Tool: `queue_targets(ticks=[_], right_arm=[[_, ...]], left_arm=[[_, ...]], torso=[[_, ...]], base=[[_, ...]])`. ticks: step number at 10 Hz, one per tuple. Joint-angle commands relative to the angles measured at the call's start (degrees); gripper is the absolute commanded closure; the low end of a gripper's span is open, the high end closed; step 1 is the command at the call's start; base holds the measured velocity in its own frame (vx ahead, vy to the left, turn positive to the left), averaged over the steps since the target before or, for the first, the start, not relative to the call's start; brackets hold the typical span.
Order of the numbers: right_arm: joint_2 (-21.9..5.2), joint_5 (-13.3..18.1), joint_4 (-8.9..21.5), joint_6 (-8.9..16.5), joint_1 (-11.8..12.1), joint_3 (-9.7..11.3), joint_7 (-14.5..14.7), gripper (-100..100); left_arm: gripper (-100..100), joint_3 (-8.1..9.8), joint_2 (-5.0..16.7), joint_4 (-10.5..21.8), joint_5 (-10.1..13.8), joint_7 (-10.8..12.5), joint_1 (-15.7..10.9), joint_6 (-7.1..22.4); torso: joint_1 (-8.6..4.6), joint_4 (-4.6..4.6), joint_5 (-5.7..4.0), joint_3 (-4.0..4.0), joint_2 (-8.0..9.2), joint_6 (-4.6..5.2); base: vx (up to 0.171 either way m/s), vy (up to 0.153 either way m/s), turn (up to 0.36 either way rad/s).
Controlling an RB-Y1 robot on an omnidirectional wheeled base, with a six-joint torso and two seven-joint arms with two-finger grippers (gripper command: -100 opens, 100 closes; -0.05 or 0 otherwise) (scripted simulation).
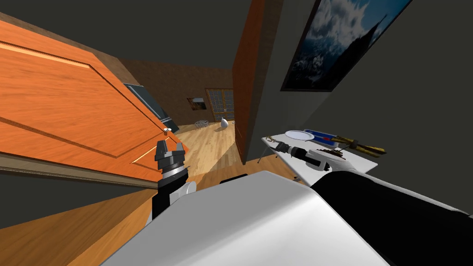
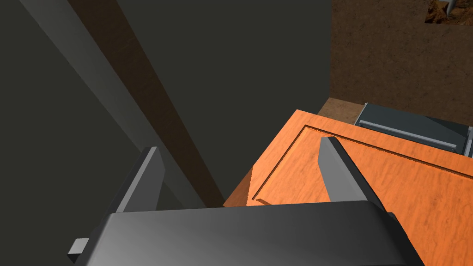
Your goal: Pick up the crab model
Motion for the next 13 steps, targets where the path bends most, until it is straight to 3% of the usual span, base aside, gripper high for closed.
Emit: queue_targets(ticks=[1,2,4,5,7,13], right_arm=[[-2.9,2.9,2.8,-0.1,0.0,0.6,2.0,-100],[-3.2,3.6,2.8,-0.1,0.0,0.6,2.0,-100],[-6.7,7.6,5.8,-0.2,0.7,1.2,4.4,-100],[-6.7,8.4,5.8,-0.2,0.7,1.2,4.4,-100],[-9.6,12.3,8.3,-0.2,1.4,2.1,6.7,-100],[-13.2,21.4,12.0,-0.4,2.8,4.3,10.5,-100]], left_arm=[[0,0.00,0.0,0.0,0.0,0.0,0.0,0.0],[0,0.00,0.0,0.0,0.0,0.0,0.0,0.0],[0,0.00,0.0,0.0,0.0,0.0,0.0,0.0],[0,0.00,0.0,0.0,0.0,0.0,0.0,0.0],[0,0.00,0.0,0.0,0.0,0.0,0.0,0.0],[0,0.01,0.0,0.0,0.0,0.0,0.0,0.0]], torso=[[0.00,0.00,0.00,0.00,0.00,0.00],[-0.03,-0.01,-0.01,-0.04,-0.07,-0.02],[-0.03,-0.02,-0.02,-0.04,-0.08,-0.01],[-0.05,-0.03,-0.01,-0.09,-0.15,-0.01],[-0.09,-0.02,-0.03,-0.05,-0.08,0.00],[-0.11,-0.06,-0.05,-0.14,-0.22,0.02]], base=[[0.061,-0.008,0.106],[0.048,-0.009,0.045],[0.071,-0.009,0.083],[0.063,-0.024,0.031],[0.070,-0.030,0.064],[0.091,-0.031,0.054]])
